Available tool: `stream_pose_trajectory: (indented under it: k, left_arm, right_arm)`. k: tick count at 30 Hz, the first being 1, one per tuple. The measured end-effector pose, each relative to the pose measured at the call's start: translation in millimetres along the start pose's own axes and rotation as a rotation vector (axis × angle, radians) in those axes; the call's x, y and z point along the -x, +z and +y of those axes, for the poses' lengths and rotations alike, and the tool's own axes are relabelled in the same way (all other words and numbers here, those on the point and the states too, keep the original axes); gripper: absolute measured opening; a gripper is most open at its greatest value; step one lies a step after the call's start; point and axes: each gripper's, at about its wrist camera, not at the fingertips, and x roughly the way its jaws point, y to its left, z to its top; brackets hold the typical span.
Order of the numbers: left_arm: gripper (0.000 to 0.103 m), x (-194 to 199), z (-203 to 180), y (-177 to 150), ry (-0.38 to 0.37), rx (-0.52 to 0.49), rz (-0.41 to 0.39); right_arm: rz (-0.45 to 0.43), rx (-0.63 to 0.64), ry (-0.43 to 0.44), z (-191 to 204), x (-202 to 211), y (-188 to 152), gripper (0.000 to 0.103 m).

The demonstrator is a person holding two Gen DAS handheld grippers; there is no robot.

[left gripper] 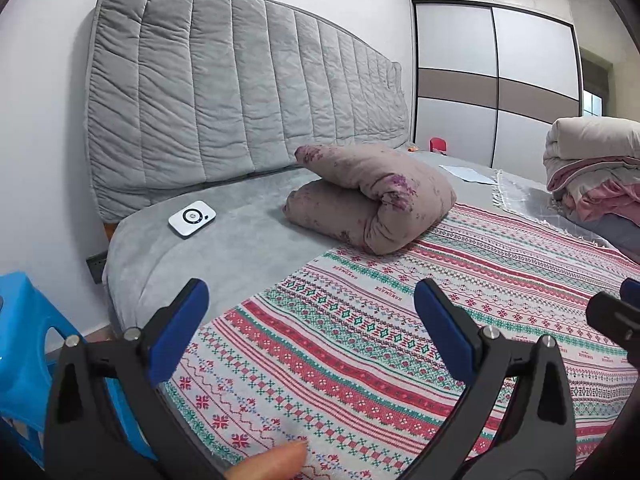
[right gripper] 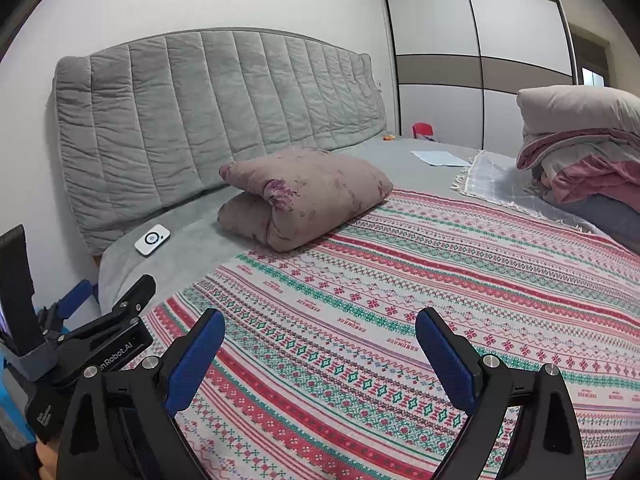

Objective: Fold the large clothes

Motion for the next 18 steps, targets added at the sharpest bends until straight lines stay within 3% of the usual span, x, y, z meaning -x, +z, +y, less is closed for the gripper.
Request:
stream_pose_trajectory:
  k: [18]
  left_arm:
    - [0.102,6.6,-8.6,-1.6,-0.030,-0.014,-0.020]
  right_arm:
    - [0.028,0.003,0.009,0.7,-3.8,-2.5,0.097]
